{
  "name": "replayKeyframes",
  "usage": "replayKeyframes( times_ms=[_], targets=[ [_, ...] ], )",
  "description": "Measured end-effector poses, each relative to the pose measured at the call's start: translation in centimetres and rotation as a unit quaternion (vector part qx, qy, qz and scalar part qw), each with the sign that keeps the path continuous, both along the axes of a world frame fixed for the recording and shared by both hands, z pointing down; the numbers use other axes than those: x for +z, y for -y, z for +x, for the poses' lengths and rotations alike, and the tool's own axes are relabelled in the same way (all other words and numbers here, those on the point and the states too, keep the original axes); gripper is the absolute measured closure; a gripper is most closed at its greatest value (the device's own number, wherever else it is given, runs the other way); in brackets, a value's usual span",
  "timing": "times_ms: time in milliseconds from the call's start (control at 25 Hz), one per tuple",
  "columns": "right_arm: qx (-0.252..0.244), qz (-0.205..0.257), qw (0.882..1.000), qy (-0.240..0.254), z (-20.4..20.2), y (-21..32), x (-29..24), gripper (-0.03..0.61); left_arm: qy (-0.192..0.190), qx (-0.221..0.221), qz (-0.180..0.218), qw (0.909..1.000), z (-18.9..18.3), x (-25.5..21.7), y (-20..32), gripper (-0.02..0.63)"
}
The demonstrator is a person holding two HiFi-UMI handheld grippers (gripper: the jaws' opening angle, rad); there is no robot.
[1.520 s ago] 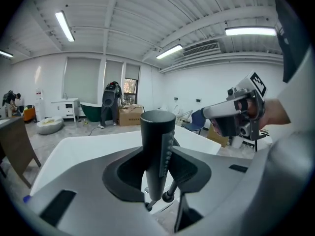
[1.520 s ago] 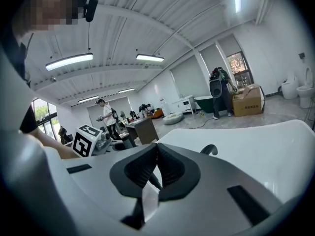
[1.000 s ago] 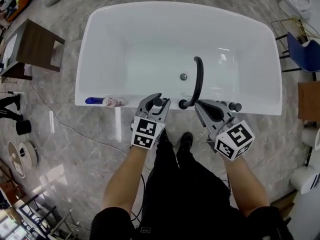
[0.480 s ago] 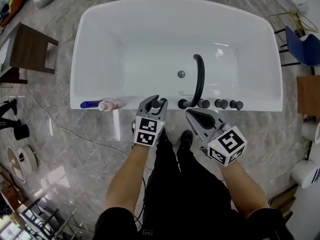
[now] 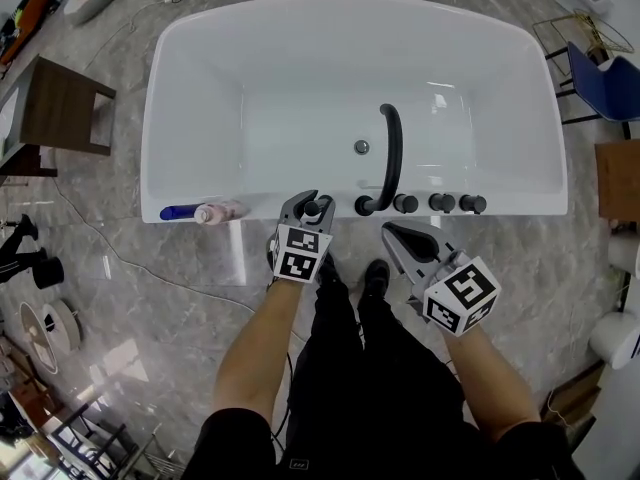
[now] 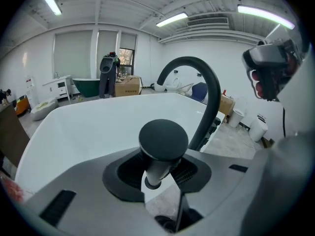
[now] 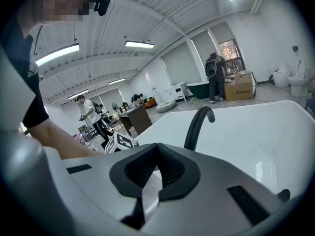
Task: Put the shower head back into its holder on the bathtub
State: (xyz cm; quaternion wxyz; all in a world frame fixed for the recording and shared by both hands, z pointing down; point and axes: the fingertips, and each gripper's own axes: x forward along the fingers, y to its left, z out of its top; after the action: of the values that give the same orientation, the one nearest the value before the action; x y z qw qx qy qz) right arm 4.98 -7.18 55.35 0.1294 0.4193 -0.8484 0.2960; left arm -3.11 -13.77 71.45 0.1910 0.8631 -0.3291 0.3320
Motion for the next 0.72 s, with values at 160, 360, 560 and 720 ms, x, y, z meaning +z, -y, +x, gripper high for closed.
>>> replayKeyframes(
  times_ms=[160,360,560,720],
  targets=[
    [0.011,-0.001,1.000,0.000,1.0,-0.4,-0.2,0.565,0.022,0.012,-0.004,0.9997,0.2,0.9,-0.1,0.469],
    [0.016,-0.003,1.000,0.000,2.0,-1.1,0.0,0.565,0.035,0.028,-0.006,0.9990,0.9,1.7,-0.3,0.468],
    [0.018,-0.009,1.000,0.003,2.5,-1.5,-0.1,0.565,0.037,0.032,-0.004,0.9988,1.5,1.5,0.2,0.466],
    [0.013,-0.009,1.000,0.005,2.8,-1.5,0.0,0.565,0.044,0.028,0.004,0.9986,1.3,1.4,0.1,0.468]
  ],
)
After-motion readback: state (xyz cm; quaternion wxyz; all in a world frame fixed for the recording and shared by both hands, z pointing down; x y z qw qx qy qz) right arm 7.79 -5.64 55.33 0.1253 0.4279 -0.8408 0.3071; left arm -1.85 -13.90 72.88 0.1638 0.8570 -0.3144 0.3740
